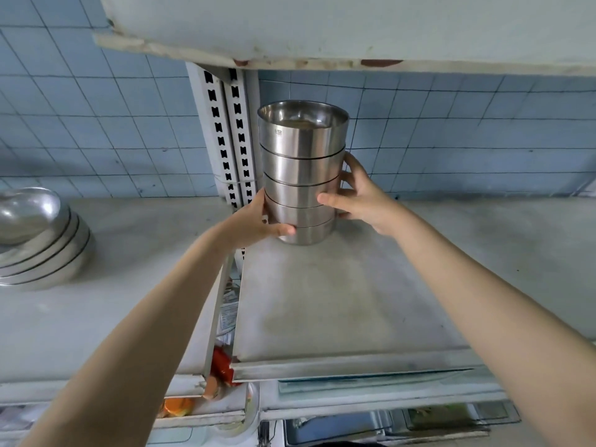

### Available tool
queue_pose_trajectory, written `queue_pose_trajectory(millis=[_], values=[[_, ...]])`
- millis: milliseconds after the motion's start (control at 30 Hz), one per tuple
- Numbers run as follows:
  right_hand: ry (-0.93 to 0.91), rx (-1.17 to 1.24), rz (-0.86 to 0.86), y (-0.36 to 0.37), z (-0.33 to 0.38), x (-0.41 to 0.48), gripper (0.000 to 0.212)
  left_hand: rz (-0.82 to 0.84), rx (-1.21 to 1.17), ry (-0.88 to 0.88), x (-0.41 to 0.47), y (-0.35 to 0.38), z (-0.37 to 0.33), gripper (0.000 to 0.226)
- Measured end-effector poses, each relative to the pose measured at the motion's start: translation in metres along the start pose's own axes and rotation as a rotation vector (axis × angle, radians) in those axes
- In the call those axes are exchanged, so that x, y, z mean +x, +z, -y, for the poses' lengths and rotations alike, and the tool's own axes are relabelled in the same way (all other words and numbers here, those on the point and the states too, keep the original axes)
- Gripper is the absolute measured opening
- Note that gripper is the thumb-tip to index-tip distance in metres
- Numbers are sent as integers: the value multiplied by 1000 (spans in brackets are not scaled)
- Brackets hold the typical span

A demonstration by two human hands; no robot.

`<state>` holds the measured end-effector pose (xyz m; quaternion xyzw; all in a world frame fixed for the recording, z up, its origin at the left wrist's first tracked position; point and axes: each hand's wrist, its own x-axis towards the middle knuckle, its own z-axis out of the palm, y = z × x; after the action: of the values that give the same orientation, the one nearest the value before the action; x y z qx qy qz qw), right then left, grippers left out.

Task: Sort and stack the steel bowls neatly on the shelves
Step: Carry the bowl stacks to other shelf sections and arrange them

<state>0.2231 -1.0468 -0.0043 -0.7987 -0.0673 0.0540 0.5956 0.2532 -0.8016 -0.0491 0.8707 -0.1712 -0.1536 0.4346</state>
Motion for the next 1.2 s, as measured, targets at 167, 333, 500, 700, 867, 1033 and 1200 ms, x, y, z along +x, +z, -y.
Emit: queue_pose_trajectory(millis=[167, 333, 500, 700, 867, 1033, 1200], values=[[-71, -59, -12, -5, 16, 11, 119, -47, -43, 26, 6, 3, 1, 120], [-57, -44, -46, -11, 19, 18, 108, -38, -51, 38, 10, 3, -4, 120], [-134, -43, -63, -12, 32, 27, 97, -46, -8, 26, 17, 2, 3, 107], [-171, -97, -22, -21, 38, 31, 91, -98, -7, 34, 20, 7, 4, 104], [-172, -91, -37, -18, 38, 31, 95, -74, 22, 23, 22, 4, 2, 95], [-159, -14, -24, -14, 45, 28, 125, -9, -95, 61, 22, -11, -5, 128], [-199, 66, -130, -14, 64, 30, 122, -228, -270, 290, 12, -29, -49, 91]])
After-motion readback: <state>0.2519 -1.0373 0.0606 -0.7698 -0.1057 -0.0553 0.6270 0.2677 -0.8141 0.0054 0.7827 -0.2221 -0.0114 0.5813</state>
